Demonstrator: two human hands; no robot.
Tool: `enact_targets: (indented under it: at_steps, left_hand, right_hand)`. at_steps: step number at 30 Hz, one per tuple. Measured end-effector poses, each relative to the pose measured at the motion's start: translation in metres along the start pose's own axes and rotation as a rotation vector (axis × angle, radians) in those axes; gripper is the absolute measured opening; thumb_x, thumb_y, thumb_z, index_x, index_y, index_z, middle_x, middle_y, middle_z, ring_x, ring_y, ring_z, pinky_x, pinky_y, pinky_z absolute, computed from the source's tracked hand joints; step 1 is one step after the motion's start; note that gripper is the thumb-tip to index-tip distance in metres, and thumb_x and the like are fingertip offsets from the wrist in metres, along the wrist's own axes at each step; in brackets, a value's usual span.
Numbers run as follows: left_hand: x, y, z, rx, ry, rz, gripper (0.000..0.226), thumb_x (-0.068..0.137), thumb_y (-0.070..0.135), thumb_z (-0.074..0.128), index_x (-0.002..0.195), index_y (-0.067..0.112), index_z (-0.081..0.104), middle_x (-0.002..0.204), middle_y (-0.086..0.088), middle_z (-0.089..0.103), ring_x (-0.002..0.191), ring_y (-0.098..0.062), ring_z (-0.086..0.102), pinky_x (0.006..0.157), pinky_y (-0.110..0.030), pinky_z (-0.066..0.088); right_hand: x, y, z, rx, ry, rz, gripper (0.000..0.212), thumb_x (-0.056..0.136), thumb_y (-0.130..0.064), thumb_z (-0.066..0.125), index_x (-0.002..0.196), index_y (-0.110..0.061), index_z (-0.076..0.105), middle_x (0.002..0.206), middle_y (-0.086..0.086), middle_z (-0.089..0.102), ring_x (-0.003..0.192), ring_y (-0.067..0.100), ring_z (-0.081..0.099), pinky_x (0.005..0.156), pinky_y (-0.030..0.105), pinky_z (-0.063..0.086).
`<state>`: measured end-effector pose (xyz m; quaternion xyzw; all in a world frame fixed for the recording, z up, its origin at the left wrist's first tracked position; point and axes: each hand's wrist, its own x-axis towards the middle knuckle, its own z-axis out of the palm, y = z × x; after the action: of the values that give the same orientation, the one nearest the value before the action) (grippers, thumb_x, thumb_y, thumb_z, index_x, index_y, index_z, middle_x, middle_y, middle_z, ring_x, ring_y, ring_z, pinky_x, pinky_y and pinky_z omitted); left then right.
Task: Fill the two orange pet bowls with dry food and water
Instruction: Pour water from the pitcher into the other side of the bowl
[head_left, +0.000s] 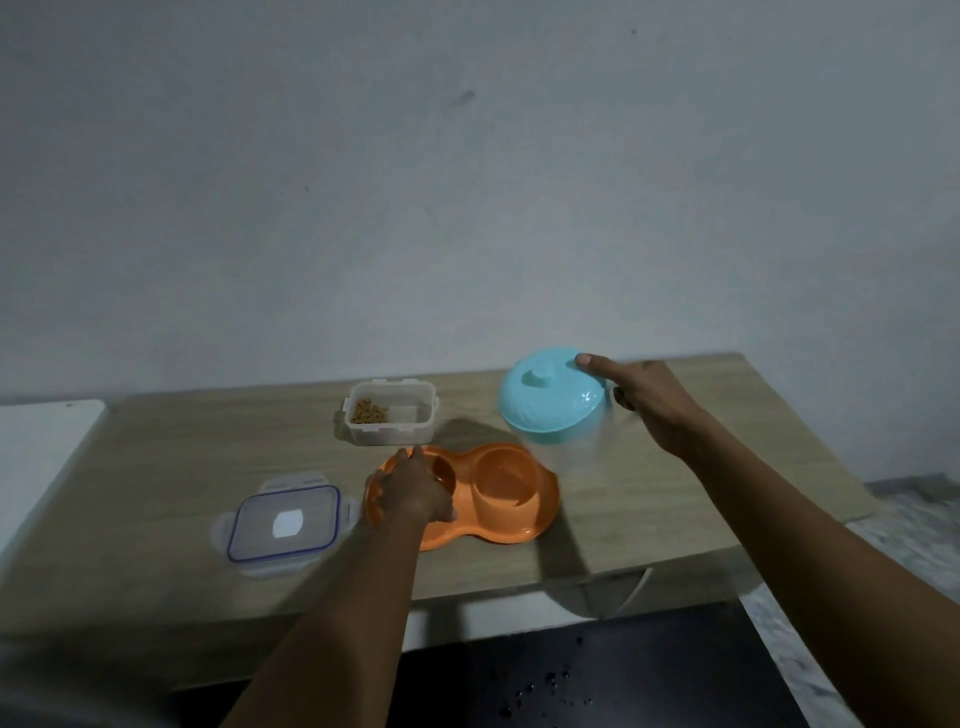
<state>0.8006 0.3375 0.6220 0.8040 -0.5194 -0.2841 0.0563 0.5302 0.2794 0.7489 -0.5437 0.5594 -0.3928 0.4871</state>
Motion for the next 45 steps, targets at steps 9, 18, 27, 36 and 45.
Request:
enact_targets:
  at_steps: [9, 18, 27, 36, 45]
  left_hand:
    - [0.000, -0.004, 0.001, -0.082, -0.010, 0.002, 0.125, 0.062, 0.028, 0.090, 0.156, 0.017, 0.008, 0.164, -0.004, 0.004, 0.149, -0.035, 0.008, 0.117, -0.053, 0.023]
    - [0.001, -0.002, 0.000, -0.049, -0.007, -0.003, 0.123, 0.063, 0.028, 0.090, 0.156, 0.016, 0.009, 0.163, -0.005, 0.008, 0.148, -0.035, 0.015, 0.116, -0.047, 0.030]
    - [-0.001, -0.002, 0.002, -0.046, -0.005, -0.008, 0.122, 0.064, 0.027, 0.089, 0.156, 0.017, 0.009, 0.163, -0.006, 0.009, 0.148, -0.036, 0.014, 0.116, -0.049, 0.029]
    - [-0.002, -0.002, 0.001, -0.076, -0.006, -0.013, 0.120, 0.065, 0.024, 0.089, 0.155, 0.017, 0.010, 0.163, -0.004, 0.009, 0.148, -0.036, 0.013, 0.116, -0.050, 0.028]
    - [-0.001, -0.002, 0.002, -0.091, -0.007, -0.019, 0.122, 0.064, 0.023, 0.090, 0.155, 0.018, 0.010, 0.163, -0.003, 0.008, 0.148, -0.035, 0.013, 0.115, -0.052, 0.029]
  right_hand:
    - [-0.005, -0.008, 0.001, -0.330, 0.064, 0.066, 0.066, 0.059, -0.060, 0.088, 0.046, -0.019, 0.038, 0.050, -0.001, 0.038, 0.058, 0.019, 0.039, 0.059, 0.036, 0.030]
    - [-0.002, -0.004, 0.009, -0.596, 0.082, 0.053, 0.065, 0.067, -0.060, 0.085, 0.047, -0.016, 0.041, 0.051, 0.000, 0.044, 0.054, 0.016, 0.043, 0.054, 0.032, 0.031]
    - [-0.003, -0.006, 0.015, -0.738, 0.059, 0.008, 0.070, 0.066, -0.060, 0.085, 0.044, -0.015, 0.036, 0.045, -0.002, 0.035, 0.048, 0.015, 0.036, 0.051, 0.031, 0.027]
    - [-0.002, -0.008, 0.014, -0.784, 0.054, -0.015, 0.067, 0.068, -0.059, 0.084, 0.044, -0.014, 0.041, 0.044, -0.002, 0.037, 0.047, 0.015, 0.038, 0.050, 0.029, 0.029]
    - [0.002, -0.007, 0.014, -0.805, 0.043, -0.027, 0.069, 0.066, -0.065, 0.082, 0.044, -0.013, 0.041, 0.045, -0.001, 0.037, 0.048, 0.015, 0.038, 0.052, 0.031, 0.030]
